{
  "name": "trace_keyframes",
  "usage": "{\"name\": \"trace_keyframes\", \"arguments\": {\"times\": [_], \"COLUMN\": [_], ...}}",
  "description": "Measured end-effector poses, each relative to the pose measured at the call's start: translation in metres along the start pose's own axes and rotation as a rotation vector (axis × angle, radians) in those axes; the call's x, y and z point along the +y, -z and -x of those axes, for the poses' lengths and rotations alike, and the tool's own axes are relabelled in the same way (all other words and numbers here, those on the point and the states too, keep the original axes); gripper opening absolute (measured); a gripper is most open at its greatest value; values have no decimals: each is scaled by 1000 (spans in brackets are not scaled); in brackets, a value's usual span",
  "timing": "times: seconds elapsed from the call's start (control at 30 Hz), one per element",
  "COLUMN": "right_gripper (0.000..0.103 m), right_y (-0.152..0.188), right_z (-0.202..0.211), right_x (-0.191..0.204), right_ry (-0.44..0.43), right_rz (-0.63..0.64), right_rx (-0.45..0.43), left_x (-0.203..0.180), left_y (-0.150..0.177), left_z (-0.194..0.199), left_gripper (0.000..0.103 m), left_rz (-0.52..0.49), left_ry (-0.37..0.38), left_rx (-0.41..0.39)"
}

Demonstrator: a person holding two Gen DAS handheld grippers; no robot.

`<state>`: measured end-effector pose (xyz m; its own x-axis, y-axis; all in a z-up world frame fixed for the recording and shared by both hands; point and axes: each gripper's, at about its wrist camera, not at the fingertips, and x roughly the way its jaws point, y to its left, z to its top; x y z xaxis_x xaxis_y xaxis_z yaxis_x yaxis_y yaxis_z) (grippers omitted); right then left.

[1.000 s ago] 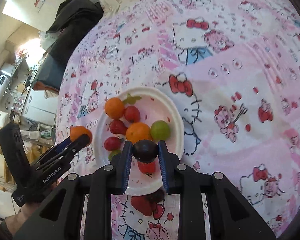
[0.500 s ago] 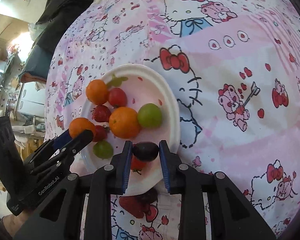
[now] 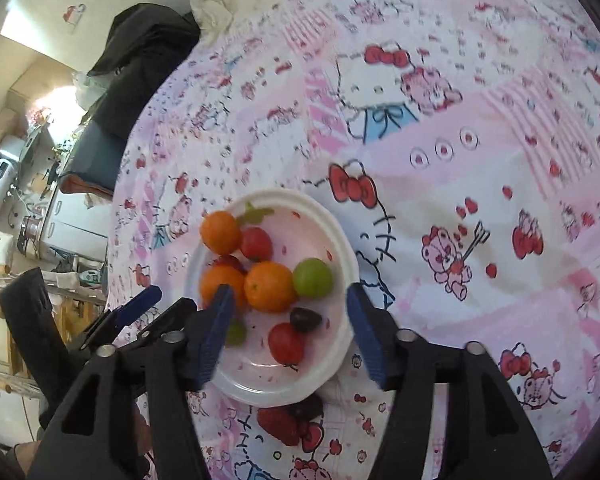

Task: Organize fruits
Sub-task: 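Open the left tool to drop the orange while the right tool releases the cherry, then grasp the red strawberry beside the plate with the left tool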

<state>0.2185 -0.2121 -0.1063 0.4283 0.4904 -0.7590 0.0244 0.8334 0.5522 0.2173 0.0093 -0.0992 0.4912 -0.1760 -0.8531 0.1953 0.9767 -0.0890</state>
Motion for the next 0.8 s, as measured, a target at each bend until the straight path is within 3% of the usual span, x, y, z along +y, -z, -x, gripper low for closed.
{"name": "trace_keyframes", "arguments": {"times": [0.23,0.4,0.6,0.8], "right_gripper": [70,70,70,70], "right_y": [4,17,32,50], "right_z": [18,33,51,64], "right_x": [9,8,-9,-26], "right_ry": [-13,5,21,29], "right_rz": [18,5,-65,-128], "right_rx": [-33,-42,-49,-55], "left_x": [-4,-23,-47,-67], "left_y": [19,48,85,93], "left_z": [18,23,9,-8], "left_gripper": [69,69,69,69], "left_rz": [19,13,72,63], "left_ry": [36,43,121,113], "left_rx": [14,68,198,214]}}
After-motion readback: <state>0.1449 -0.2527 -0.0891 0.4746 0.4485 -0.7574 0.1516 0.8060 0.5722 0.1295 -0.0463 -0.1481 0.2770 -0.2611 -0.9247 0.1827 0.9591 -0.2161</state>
